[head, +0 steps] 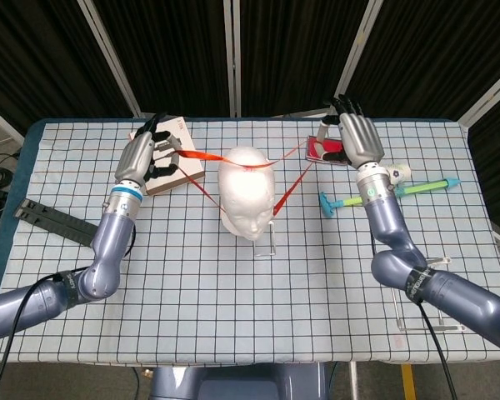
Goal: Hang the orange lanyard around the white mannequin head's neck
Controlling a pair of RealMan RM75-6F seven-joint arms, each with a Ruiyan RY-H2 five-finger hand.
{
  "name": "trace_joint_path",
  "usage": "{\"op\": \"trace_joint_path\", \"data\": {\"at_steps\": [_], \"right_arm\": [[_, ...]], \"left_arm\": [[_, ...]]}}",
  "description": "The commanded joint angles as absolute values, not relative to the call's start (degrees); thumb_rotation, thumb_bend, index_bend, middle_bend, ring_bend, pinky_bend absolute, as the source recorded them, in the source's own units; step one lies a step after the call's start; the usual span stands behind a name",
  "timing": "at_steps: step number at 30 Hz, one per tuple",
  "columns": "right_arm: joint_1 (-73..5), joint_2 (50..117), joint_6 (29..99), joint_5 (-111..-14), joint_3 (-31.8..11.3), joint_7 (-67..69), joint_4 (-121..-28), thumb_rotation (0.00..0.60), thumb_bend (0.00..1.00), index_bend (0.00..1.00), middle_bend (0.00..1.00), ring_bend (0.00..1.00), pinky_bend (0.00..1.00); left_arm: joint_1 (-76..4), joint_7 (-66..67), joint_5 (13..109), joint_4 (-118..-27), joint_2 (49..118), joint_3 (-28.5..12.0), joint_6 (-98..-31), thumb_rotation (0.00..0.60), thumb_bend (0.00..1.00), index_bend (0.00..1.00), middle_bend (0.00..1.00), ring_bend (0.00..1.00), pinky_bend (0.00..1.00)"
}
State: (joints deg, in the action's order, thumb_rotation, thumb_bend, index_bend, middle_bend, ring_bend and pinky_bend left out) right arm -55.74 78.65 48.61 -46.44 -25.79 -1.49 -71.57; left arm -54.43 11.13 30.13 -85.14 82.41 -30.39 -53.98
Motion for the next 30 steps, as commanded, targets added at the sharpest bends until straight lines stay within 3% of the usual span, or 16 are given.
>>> {"op": "trace_joint_path", "data": {"at_steps": [1, 2, 3, 4, 5, 7, 17, 26, 29, 30], "right_arm": [[-57.55, 81.29, 48.29, -45.18, -25.83, -3.10, -67.41, 0.600, 0.61, 0.52, 0.12, 0.00, 0.00], [-57.88, 82.01, 48.55, -45.03, -25.82, -3.49, -66.18, 0.600, 0.52, 0.40, 0.09, 0.00, 0.00], [-58.22, 82.77, 48.61, -44.95, -25.64, -4.06, -64.81, 0.600, 0.35, 0.22, 0.05, 0.00, 0.00], [-58.36, 83.05, 48.52, -44.78, -25.50, -4.48, -64.22, 0.600, 0.18, 0.08, 0.02, 0.00, 0.00], [-58.59, 83.41, 48.39, -44.36, -25.26, -5.40, -63.40, 0.600, 0.10, 0.03, 0.00, 0.00, 0.00], [-58.98, 83.93, 48.44, -43.40, -24.71, -7.66, -62.09, 0.600, 0.00, 0.00, 0.00, 0.00, 0.00], [-59.37, 84.84, 50.05, -40.92, -24.09, -14.23, -61.35, 0.600, 0.00, 0.00, 0.00, 0.00, 0.00], [-55.20, 78.67, 53.49, -44.23, -22.78, -15.23, -69.55, 0.600, 0.01, 0.00, 0.00, 0.00, 0.00], [-50.35, 72.25, 55.25, -47.78, -20.06, -14.92, -76.38, 0.600, 0.18, 0.00, 0.00, 0.00, 0.00], [-49.04, 70.31, 55.50, -49.06, -19.42, -14.29, -78.58, 0.600, 0.29, 0.00, 0.00, 0.00, 0.00]], "left_arm": [[-55.23, 10.32, 29.59, -82.66, 83.38, -29.95, -52.53, 0.600, 0.53, 0.32, 0.00, 0.00, 0.00], [-55.32, 9.76, 29.77, -81.94, 83.65, -29.96, -52.15, 0.600, 0.47, 0.18, 0.00, 0.00, 0.00], [-55.28, 8.61, 30.35, -81.18, 83.90, -30.05, -51.45, 0.600, 0.31, 0.04, 0.00, 0.00, 0.00], [-55.22, 8.01, 30.65, -80.86, 83.98, -30.08, -51.06, 0.600, 0.20, 0.00, 0.00, 0.00, 0.00], [-55.07, 6.96, 30.90, -80.49, 84.04, -30.25, -50.42, 0.600, 0.06, 0.00, 0.00, 0.00, 0.00], [-54.85, 5.88, 30.97, -80.40, 83.75, -30.38, -49.31, 0.600, 0.00, 0.00, 0.00, 0.00, 0.00], [-55.58, 7.30, 28.54, -82.53, 81.17, -29.62, -49.42, 0.600, 0.00, 0.00, 0.00, 0.00, 0.00], [-50.99, 6.89, 38.40, -86.19, 77.94, -25.64, -55.70, 0.600, 0.00, 0.00, 0.00, 0.00, 0.00], [-46.53, 9.06, 45.24, -89.11, 74.24, -21.33, -61.25, 0.600, 0.00, 0.00, 0.00, 0.00, 0.00], [-45.33, 9.00, 47.04, -90.44, 73.26, -20.48, -62.53, 0.600, 0.00, 0.00, 0.00, 0.00, 0.00]]}}
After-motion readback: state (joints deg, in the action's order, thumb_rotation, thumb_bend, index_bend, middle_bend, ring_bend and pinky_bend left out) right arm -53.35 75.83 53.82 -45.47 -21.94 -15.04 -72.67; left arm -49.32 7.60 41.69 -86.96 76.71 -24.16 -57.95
